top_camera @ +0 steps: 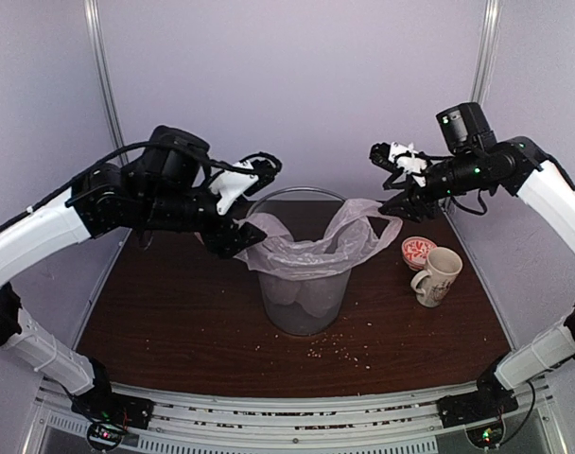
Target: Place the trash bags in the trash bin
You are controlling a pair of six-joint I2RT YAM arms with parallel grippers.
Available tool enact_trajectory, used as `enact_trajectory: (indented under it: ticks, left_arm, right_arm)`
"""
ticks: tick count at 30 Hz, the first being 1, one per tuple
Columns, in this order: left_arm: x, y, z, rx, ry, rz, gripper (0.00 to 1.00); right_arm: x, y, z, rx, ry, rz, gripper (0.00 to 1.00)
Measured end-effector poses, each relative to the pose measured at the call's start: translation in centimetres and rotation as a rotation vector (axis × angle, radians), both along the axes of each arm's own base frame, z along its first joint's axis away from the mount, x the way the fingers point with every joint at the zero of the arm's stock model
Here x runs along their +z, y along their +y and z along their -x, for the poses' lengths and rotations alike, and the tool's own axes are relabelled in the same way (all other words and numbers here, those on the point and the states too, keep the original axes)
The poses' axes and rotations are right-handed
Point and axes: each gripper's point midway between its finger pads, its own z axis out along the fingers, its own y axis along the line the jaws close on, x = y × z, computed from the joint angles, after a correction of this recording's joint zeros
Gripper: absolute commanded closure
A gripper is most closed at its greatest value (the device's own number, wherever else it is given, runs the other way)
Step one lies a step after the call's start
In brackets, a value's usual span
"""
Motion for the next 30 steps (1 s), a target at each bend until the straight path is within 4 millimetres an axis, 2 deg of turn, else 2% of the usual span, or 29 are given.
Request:
enact_trajectory:
  ticks: [2,5,8,11,15,19,23,26,30]
  left_arm:
    - [-1.5,-0.5,-0.8,0.003,-0.010,-0.085,0.29]
    - [-3.2,-0.1,-1.5,0.020,-0.017,-0.179,0.36]
    - [-3.1,0.5,-1.8,0.034,-0.038,-0.209,0.47]
    - [-2.9,0.9,-2.0,0.051,-0.053,-0.227,0.57]
    - [-2.6,1.3,-2.4,0.075,-0.070,-0.234,0.67]
    - [-2.1,1.5,-2.9,0.101,-0.089,-0.234,0.73]
    - [-1.4,1.5,-3.6,0.123,-0.103,-0.213,0.88]
    - [-1.3,1.7,-4.9,0.161,-0.102,-0.188,1.00]
    - [-1.0,3.0,-7.8,0.238,-0.097,-0.131,1.00]
  right_arm:
    - [-1.5,0.8,-0.3,0.026,0.019,0.040,0.42]
    - [-3.0,2.3,-0.1,0.077,0.040,0.083,0.43]
    - [-3.5,2.8,0.1,0.105,0.040,0.099,0.50]
    - [-3.3,3.0,0.2,0.117,0.030,0.103,0.59]
    - [-3.0,3.2,-0.1,0.119,0.019,0.099,0.83]
    - [-3.5,3.5,-0.8,0.091,0.031,0.094,0.99]
    - [-3.6,3.6,-1.5,0.069,0.027,0.090,1.00]
    - [-3.1,3.7,-2.1,0.040,0.020,0.066,1.00]
    - [-2.7,3.5,-3.3,-0.008,0.023,0.027,1.00]
